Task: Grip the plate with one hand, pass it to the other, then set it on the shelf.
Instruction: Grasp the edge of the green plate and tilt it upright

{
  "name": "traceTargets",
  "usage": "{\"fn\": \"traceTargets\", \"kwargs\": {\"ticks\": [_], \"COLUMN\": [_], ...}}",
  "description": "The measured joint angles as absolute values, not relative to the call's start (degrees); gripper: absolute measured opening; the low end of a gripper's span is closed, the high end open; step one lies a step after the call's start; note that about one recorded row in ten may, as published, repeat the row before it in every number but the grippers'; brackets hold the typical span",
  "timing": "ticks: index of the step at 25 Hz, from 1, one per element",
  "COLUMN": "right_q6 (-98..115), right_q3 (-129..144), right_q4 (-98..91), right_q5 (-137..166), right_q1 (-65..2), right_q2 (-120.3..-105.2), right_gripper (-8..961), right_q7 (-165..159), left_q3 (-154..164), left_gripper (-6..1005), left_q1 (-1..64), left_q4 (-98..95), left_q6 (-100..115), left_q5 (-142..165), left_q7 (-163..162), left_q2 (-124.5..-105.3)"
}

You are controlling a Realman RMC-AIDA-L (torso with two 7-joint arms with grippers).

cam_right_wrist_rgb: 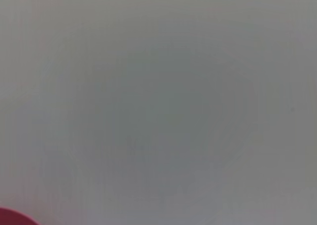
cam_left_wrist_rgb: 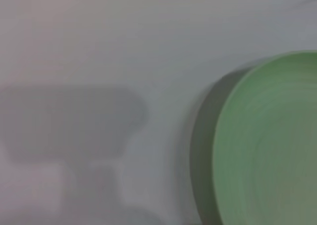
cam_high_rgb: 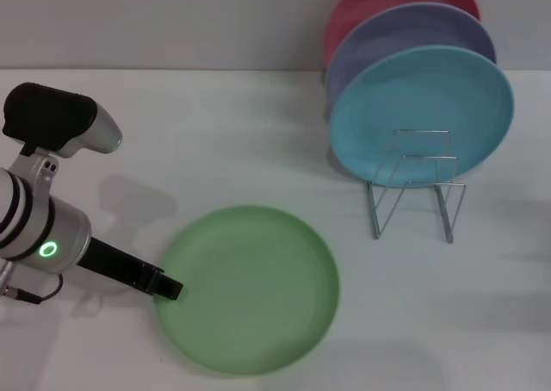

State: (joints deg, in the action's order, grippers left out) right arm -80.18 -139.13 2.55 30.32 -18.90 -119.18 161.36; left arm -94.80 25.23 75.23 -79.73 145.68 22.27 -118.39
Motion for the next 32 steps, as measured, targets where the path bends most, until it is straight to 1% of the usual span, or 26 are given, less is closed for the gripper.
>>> {"fn": "traceTargets", "kwargs": {"ticks": [14, 25, 28, 32], "right_q6": [-80.8, -81.8, -82.1, -83.0], "right_q3": [-139.0, -139.0, -139.0, -139.0], "right_q4": [2.5, 2.5, 2.5, 2.5], "right_q5": [30.3, 30.4, 30.4, 30.6], "right_q1": [-18.9, -18.2, -18.0, -17.9], "right_q2": [-119.18, -119.26, -119.27, -119.27], "right_gripper": [784, 785, 785, 785], "right_q7": [161.4, 161.4, 161.3, 160.9], "left_q3": [-94.9, -94.6, -94.6, -94.9], "left_gripper": [449, 106, 42, 42], "left_q1": [26.2, 26.3, 26.3, 26.3], "left_q4": [74.2, 74.3, 74.4, 75.6], "left_q6": [-80.1, -79.2, -78.9, -78.5], "left_q5": [145.9, 146.0, 146.0, 146.2], "left_q7": [22.7, 23.1, 23.1, 23.2], "left_q2": [-118.27, -118.39, -118.37, -118.32]}}
